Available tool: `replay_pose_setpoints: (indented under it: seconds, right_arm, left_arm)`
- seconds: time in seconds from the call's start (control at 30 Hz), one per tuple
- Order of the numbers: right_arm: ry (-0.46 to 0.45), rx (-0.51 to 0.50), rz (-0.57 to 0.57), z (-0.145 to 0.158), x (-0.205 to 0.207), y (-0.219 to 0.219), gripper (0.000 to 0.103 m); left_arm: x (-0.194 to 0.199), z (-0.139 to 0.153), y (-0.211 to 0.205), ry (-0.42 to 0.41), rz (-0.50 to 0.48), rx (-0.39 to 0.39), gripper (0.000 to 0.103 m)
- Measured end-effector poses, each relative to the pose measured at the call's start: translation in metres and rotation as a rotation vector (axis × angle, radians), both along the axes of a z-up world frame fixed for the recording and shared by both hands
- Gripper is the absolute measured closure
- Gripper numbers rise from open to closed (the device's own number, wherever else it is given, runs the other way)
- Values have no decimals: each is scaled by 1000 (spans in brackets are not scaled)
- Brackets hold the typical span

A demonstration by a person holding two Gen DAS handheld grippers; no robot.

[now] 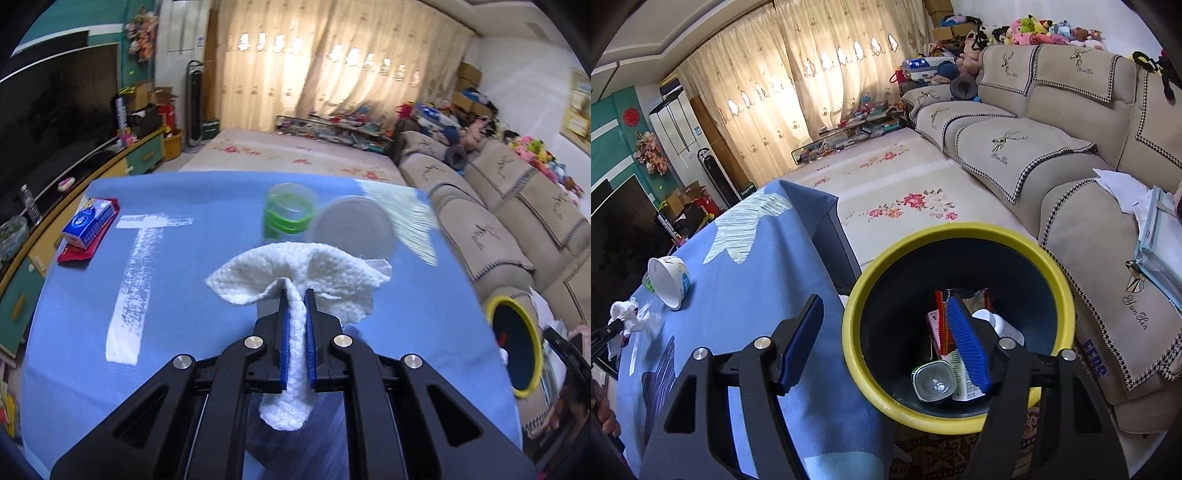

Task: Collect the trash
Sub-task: 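Carry the tissue with the left gripper into the bin and release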

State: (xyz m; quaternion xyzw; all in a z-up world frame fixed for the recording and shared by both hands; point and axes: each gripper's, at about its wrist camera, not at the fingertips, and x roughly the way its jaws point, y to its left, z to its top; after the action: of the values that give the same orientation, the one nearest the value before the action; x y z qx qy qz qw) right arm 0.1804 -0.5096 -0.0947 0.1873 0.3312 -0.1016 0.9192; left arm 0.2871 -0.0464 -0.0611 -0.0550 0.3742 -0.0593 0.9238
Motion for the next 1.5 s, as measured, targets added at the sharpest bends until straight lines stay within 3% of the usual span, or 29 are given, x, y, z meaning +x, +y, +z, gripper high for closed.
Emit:
replay_pose_setpoints:
  seconds: [0.27, 0.7, 0.83, 1.07, 1.23, 1.33, 1.5]
  right_arm:
    - [-33, -35, -30, 11, -26, -12, 37]
    - [-49, -10, -125, 8, -73, -78, 36]
    - [-42, 8, -150, 1, -84, -98, 34]
    - [-28, 46, -187, -13, -95, -124, 34]
    - [-25, 58, -189, -19, -97, -132, 33]
    - [-21, 63, -187, -21, -98, -134, 33]
    - [-15, 77, -190, -26, -98, -135, 33]
  left_arm:
    - [-45, 26, -76, -16, -193, -5, 95]
    - [-71, 56, -229, -42, -468, -12, 95]
    - [-64, 48, -281, -2, -539, -1, 95]
    - [-48, 4, -360, 97, -627, 39, 95]
    - [-36, -16, -392, 120, -611, 70, 92]
    - [-26, -27, -400, 147, -596, 75, 76]
    - [-26, -37, -411, 175, -624, 76, 67]
